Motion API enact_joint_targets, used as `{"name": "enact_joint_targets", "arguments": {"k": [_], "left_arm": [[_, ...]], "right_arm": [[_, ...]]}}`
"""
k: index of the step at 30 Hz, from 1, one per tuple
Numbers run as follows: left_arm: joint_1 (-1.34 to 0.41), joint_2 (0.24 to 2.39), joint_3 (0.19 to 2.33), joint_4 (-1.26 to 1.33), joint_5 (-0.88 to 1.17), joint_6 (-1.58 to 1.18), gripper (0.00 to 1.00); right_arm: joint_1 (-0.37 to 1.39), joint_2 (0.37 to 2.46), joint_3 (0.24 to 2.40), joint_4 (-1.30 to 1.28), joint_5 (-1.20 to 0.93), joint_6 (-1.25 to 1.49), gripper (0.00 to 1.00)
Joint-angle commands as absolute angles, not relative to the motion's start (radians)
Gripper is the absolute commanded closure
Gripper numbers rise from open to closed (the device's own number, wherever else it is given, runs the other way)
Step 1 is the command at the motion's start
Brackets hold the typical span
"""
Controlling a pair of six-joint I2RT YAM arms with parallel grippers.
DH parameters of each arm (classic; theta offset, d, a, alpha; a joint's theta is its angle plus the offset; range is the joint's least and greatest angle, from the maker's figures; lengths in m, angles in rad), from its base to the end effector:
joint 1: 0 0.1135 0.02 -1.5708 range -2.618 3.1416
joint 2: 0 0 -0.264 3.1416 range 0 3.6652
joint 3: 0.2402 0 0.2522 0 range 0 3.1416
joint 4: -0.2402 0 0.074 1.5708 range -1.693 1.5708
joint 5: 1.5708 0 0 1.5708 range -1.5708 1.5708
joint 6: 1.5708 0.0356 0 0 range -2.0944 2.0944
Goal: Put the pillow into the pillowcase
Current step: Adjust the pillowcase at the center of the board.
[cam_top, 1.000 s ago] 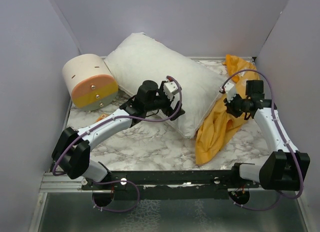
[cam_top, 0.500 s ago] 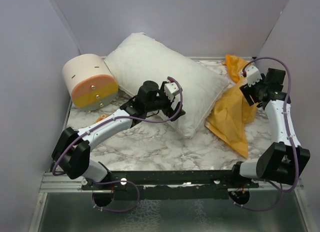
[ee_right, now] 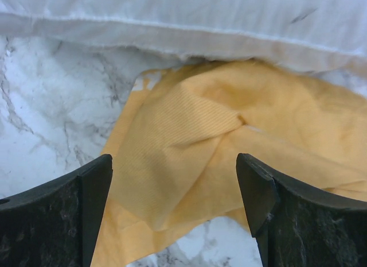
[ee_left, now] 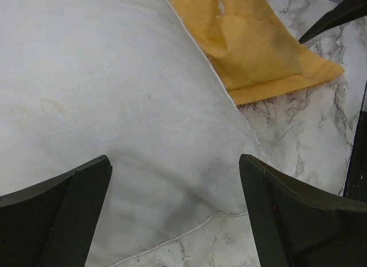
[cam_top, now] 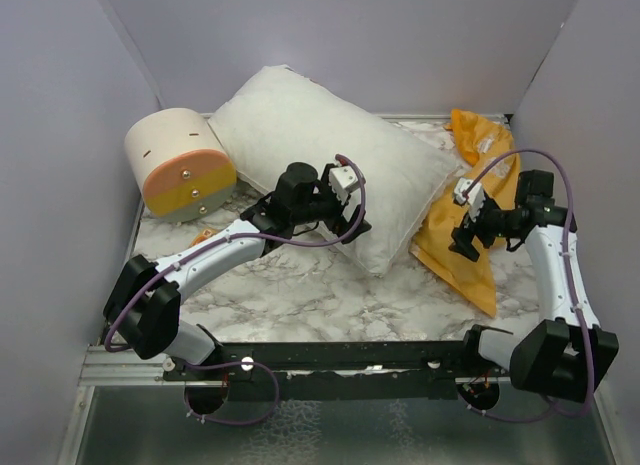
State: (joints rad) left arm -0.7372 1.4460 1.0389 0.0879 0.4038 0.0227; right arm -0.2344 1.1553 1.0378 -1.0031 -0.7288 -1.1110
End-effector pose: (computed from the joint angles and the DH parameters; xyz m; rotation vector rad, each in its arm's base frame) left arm 0.2402 -0.2370 0.3001 0.9843 1.6922 -0.8608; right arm 0.2073 -0.0251 0.2954 -1.1712 2.0201 0.3621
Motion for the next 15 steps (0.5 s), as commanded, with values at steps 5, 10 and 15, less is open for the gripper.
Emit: {"name": "enact_joint_targets", "arguments": {"k": [5, 10, 15], "left_arm": [[-0.751, 1.448, 1.028, 0.109, 0.424, 0.035, 0.04], [-0.754, 1.455, 1.028, 0.105, 0.424, 0.039, 0.04], [-0.754, 1.448, 1.027, 0.101, 0.416, 0.049, 0.04]], "right_arm": [[-0.205, 1.189, 0.830, -0.744, -0.461, -0.982, 0.11], [-0.190, 1.273, 0.845, -0.705, -0.474, -0.874, 0.28], [-0.190, 1.287, 1.013, -0.839, -0.714, -0.834, 0.91]]}}
